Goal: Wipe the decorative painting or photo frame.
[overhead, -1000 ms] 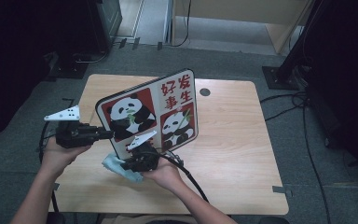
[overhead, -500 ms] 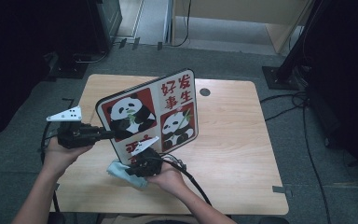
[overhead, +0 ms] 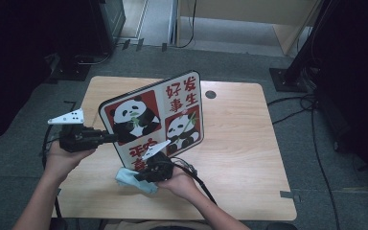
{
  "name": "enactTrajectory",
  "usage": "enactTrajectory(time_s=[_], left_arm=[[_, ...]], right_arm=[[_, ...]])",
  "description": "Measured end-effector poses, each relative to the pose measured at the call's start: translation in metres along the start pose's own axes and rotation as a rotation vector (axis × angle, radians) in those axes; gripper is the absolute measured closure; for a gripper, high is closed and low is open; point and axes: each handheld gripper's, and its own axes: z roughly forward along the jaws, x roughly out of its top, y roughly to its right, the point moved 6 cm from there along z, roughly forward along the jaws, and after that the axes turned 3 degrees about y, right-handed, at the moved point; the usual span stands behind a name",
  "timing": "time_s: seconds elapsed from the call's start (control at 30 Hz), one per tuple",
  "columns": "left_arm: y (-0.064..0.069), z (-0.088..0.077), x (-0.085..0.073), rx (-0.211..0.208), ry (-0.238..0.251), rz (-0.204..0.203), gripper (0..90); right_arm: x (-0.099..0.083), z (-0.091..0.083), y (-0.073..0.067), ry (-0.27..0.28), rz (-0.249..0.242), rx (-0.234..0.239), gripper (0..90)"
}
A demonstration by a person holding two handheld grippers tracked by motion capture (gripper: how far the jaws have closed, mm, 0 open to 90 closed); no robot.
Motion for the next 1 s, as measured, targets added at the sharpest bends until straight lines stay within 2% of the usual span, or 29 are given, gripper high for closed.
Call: enactTrajectory(time_s=[0.2,0.33,0.63,0.9,1.0], left_arm=[[0.000,0.000,0.000,0.005,-0.002,-0.003,78.0],[0.000,0.000,0.000,0.006,-0.006,0.000,78.1],[0.000,-0.001,0.000,0.007,-0.004,-0.007,78.3],[0.000,-0.001,0.001,0.012,-0.007,-0.009,78.6],[0.000,-0.001,0.001,0.014,-0.006,-0.011,78.7]], right_arm=[[0.003,-0.019,-0.003,0.004,-0.032,0.011,82.7],[0.006,-0.035,-0.001,0.016,-0.028,0.003,82.7],[0.009,-0.077,0.021,0.057,-0.022,-0.040,82.7],[0.002,-0.121,0.048,0.102,0.006,-0.120,82.7],[-0.002,-0.137,0.058,0.127,0.031,-0.150,82.7]])
